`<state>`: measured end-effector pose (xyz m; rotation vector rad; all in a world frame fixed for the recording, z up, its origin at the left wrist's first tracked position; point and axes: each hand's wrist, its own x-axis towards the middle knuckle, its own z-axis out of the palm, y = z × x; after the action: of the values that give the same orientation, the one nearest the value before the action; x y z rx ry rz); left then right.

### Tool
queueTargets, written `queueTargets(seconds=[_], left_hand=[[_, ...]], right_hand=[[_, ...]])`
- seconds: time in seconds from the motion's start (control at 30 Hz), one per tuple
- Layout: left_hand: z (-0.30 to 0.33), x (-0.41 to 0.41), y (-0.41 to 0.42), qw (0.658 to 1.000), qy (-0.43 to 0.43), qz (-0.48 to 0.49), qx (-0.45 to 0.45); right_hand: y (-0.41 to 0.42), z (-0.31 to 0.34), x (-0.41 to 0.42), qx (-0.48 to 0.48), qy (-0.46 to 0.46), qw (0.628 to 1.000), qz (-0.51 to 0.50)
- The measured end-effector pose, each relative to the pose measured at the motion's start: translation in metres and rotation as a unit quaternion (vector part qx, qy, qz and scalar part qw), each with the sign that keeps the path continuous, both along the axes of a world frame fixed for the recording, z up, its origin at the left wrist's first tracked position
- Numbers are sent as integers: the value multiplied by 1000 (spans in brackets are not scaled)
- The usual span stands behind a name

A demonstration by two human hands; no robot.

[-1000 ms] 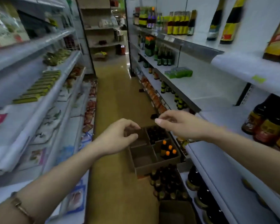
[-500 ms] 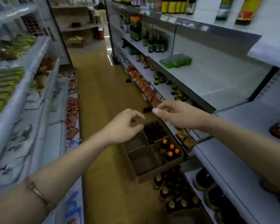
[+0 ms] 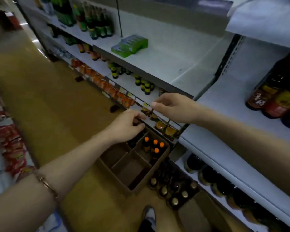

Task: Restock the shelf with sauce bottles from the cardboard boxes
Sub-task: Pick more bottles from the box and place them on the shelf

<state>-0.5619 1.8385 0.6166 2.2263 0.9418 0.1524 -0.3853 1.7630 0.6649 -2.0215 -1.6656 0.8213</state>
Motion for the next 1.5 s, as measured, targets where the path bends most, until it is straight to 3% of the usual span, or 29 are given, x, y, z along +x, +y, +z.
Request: queueTargets(seconds=[0.37, 0.57, 0.77, 0.9, 1.23, 1.37, 1.5], left_hand=[[-86, 91, 138, 994, 83, -71, -26], [-206, 120, 182, 970, 205, -100, -89], [-349, 152, 210, 955, 225, -155, -113], [-450, 160, 241, 946, 208, -235, -77], [-647, 161, 269, 959, 175, -218, -48], [-700, 166, 275, 980, 80, -180, -37], [-741, 167, 274, 989, -22, -47, -136]], right_hand=[[114, -110, 83, -50, 72, 994, -63], [131, -233, 113, -131, 112, 976, -136], [138, -384, 111, -176, 142, 944, -240], [148, -485, 99, -153, 122, 938, -285], [162, -669, 70, -153, 78, 941, -293], [164, -721, 72, -131, 87, 930, -333], [164, -760, 71, -111, 122, 909, -383]])
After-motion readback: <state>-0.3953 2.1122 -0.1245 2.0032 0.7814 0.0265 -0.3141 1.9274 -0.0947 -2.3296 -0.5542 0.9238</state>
